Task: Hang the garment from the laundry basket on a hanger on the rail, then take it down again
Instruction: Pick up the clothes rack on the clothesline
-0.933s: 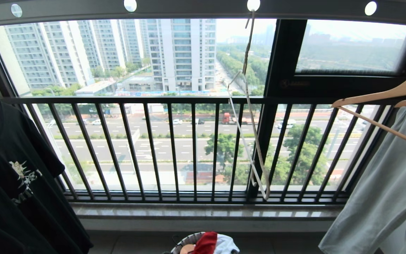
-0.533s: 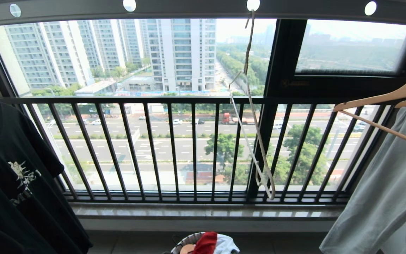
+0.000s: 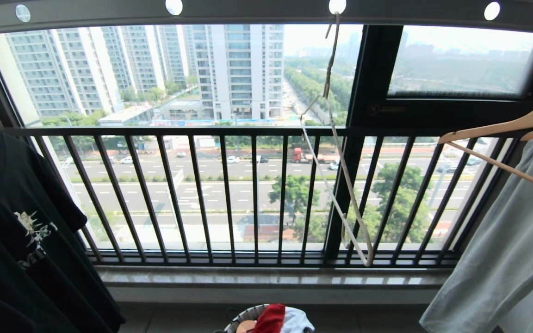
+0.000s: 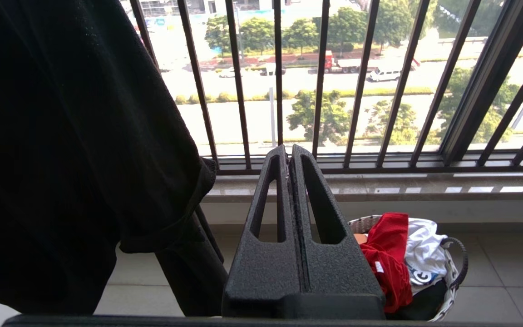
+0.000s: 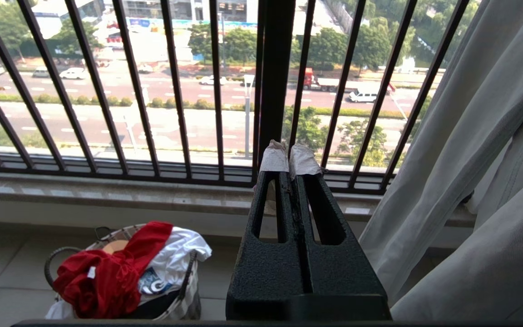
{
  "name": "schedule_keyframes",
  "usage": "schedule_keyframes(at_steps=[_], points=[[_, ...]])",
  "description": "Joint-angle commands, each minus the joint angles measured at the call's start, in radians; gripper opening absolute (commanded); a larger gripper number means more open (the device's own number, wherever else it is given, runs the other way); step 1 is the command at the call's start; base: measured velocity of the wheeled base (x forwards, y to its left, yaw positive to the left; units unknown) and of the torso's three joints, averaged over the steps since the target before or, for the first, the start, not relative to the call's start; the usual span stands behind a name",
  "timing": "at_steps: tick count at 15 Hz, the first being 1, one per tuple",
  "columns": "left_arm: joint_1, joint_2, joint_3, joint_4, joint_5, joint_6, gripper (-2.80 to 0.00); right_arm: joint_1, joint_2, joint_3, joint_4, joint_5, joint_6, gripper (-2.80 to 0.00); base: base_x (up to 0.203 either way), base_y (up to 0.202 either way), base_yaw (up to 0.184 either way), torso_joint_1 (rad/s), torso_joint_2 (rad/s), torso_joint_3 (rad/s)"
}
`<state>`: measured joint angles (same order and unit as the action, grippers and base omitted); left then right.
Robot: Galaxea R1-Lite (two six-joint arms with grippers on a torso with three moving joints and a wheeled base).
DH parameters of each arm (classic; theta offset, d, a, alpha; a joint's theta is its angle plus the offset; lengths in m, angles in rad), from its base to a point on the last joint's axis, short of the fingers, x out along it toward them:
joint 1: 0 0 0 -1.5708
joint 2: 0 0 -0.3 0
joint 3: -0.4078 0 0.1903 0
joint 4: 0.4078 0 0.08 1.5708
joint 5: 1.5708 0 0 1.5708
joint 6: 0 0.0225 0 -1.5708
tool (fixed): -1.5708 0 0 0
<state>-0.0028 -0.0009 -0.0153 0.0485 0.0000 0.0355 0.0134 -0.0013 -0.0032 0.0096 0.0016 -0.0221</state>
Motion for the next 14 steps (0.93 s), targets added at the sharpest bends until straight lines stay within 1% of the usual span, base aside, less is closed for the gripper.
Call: schedule_keyframes(at_steps=[1, 3, 4, 6, 9, 11, 14], points=[[0.000, 0.001, 0.000, 0.001, 0.000, 0.000, -2.80, 0.000, 0.001, 0.000, 0.000, -0.002, -0.002, -2.80, 0.000, 0.000, 0.000, 0.000, 0.00, 0.000], [0.000, 0.001, 0.002, 0.001, 0.000, 0.000, -2.80, 0.000, 0.001, -0.037, 0.008, -0.005, -0.004, -2.80, 0.000, 0.000, 0.000, 0.000, 0.00, 0.000], [0.000, 0.001, 0.000, 0.001, 0.000, 0.000, -2.80, 0.000, 0.004, -0.088, 0.024, -0.003, -0.004, -2.80, 0.000, 0.000, 0.000, 0.000, 0.00, 0.000], [0.000, 0.001, 0.000, 0.001, 0.000, 0.000, -2.80, 0.000, 0.040, -0.217, 0.111, 0.013, -0.006, -2.80, 0.000, 0.000, 0.000, 0.000, 0.00, 0.000], [0.000, 0.001, 0.000, 0.001, 0.000, 0.000, -2.80, 0.000, 0.207, -0.442, 0.262, 0.074, -0.006, -2.80, 0.000, 0.000, 0.000, 0.000, 0.00, 0.000], [0.000, 0.001, 0.000, 0.001, 0.000, 0.000, -2.80, 0.000, 0.335, -0.574, 0.302, 0.120, -0.005, -2.80, 0.000, 0.000, 0.000, 0.000, 0.00, 0.000], [0.000, 0.001, 0.000, 0.001, 0.000, 0.000, -2.80, 0.000, 0.538, -0.723, 0.322, 0.168, -0.002, -2.80, 0.000, 0.000, 0.000, 0.000, 0.00, 0.000]])
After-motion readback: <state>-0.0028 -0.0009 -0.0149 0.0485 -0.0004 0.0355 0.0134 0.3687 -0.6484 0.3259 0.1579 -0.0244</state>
